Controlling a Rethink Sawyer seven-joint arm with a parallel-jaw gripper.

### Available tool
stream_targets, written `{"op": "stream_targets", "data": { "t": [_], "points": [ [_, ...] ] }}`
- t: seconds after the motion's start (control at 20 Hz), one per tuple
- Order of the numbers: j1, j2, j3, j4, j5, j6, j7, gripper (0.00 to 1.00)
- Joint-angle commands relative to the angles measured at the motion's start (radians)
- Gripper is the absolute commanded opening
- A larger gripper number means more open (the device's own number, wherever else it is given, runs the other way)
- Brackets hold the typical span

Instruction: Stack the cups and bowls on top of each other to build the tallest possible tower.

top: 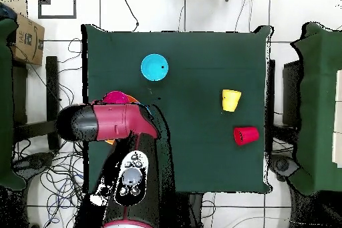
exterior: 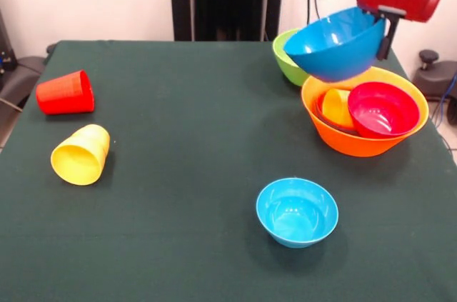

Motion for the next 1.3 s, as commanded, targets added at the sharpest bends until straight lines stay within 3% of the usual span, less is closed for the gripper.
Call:
{"op": "stream_targets", "data": {
  "t": [0.05, 1.3],
  "points": [
    [0.083, 0.128, -0.029, -0.039, 0.066, -0.101, 0.299, 0.0],
    [0.204, 0.178, -0.121, -0.072, 0.18, -0.081, 0.326, 0.0]
  ]
}}
